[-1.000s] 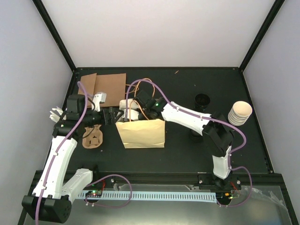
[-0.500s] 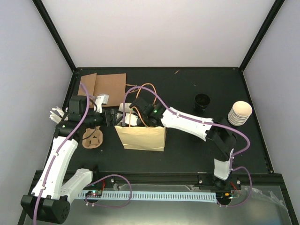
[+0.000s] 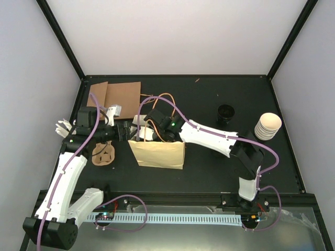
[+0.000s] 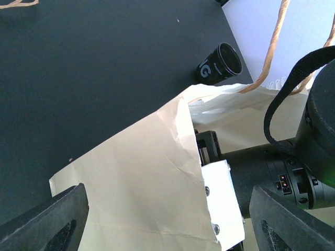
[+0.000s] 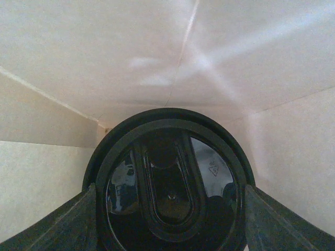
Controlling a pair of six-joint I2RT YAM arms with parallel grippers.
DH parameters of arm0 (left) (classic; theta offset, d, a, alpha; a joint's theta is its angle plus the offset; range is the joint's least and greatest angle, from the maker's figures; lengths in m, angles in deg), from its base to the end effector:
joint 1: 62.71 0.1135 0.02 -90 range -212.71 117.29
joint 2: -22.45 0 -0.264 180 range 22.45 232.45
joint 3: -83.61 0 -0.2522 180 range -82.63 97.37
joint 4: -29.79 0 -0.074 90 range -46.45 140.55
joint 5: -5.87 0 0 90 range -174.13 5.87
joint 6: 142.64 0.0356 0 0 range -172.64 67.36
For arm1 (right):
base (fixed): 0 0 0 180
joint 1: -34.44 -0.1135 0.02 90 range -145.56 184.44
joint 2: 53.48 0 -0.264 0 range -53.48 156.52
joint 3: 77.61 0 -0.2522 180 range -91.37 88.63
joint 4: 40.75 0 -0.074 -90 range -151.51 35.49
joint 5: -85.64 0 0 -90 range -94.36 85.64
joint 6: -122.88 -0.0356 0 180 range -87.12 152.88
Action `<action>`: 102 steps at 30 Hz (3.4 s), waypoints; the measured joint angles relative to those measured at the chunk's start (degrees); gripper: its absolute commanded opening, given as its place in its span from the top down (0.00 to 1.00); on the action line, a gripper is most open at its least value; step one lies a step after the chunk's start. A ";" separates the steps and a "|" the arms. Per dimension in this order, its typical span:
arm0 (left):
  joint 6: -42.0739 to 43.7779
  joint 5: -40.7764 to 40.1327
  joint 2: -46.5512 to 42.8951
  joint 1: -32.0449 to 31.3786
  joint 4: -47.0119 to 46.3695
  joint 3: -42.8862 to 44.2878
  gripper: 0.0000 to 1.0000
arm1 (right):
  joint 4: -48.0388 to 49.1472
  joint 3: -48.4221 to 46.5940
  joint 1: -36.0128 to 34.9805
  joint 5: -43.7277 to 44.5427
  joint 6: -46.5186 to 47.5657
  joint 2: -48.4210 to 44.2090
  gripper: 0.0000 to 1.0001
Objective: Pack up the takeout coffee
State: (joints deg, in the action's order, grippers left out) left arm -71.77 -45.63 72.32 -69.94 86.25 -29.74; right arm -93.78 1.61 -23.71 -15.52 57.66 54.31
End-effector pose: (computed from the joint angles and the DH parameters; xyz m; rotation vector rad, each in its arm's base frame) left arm 0.1656 -0.0433 0.3231 0.1334 2.2690 -1.0028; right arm 0.2081 0.3480 0.2397 -1.8133 1.9471 0.4533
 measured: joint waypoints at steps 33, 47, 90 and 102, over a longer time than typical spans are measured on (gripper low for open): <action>-0.13 -0.79 -0.11 -0.79 0.37 -0.13 0.14 | -8.31 -2.21 1.92 -0.02 -1.62 -0.46 0.00; -0.13 -0.74 -1.29 -0.81 1.05 0.26 0.13 | -17.86 -5.01 1.97 1.62 -4.02 -1.92 0.00; 1.27 -4.02 2.86 -9.81 1.84 2.95 0.34 | -19.91 -7.04 5.60 -7.67 -3.89 -5.88 0.00; 2.60 -24.85 12.76 -21.07 9.60 15.43 0.97 | -22.51 -10.78 8.96 -10.54 -2.36 -2.58 0.00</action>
State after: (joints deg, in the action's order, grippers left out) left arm -69.17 -70.48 85.09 -91.01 95.84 -14.31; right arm -116.29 -9.17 -14.75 -26.06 55.30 51.73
